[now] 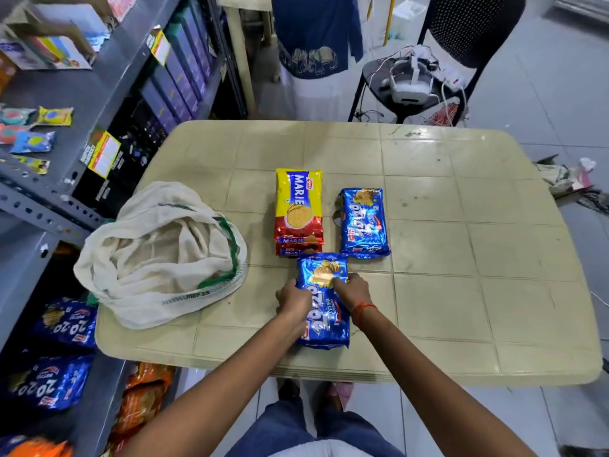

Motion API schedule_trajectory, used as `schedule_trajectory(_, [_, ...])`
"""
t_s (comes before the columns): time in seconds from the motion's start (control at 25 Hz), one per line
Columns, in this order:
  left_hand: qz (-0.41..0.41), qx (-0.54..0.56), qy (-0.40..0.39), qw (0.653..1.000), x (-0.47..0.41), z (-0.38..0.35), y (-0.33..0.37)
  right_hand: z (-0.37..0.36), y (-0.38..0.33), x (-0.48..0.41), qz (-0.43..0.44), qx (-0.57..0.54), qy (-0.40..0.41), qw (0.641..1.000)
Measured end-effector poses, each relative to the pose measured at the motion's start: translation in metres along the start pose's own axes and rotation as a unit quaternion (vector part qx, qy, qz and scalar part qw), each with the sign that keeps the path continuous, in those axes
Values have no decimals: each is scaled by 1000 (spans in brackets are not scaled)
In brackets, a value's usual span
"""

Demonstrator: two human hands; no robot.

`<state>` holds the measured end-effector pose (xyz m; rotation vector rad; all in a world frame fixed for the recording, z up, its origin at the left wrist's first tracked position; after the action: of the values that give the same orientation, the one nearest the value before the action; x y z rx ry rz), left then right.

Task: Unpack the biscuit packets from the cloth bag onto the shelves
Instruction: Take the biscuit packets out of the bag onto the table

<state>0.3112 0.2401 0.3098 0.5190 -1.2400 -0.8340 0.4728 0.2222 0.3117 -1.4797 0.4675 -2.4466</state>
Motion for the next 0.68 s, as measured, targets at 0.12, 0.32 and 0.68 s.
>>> schedule_trajectory(0.12, [-26, 34, -43, 998, 12, -49, 34, 61, -18, -3, 25, -6, 79, 997])
schedule_trajectory(0.32, [-118, -5, -61, 991, 17, -106, 102, 130, -62, -24, 52, -5, 143, 988])
schedule_trajectory(0.68, [-116, 20, -62, 991, -43, -128, 152, 123, -122, -70, 84, 75, 99, 989])
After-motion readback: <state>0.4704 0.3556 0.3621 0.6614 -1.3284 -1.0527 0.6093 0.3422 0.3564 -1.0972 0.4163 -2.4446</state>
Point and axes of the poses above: each hand's wrist, its own x-axis away from the middle knuckle, its own z-axis out of the back of the hand, y = z × x, the point moved 9 cm from there along -x, towards the middle knuckle, and after that the axes turned 14 degrees about -z, right-handed, at the moved point
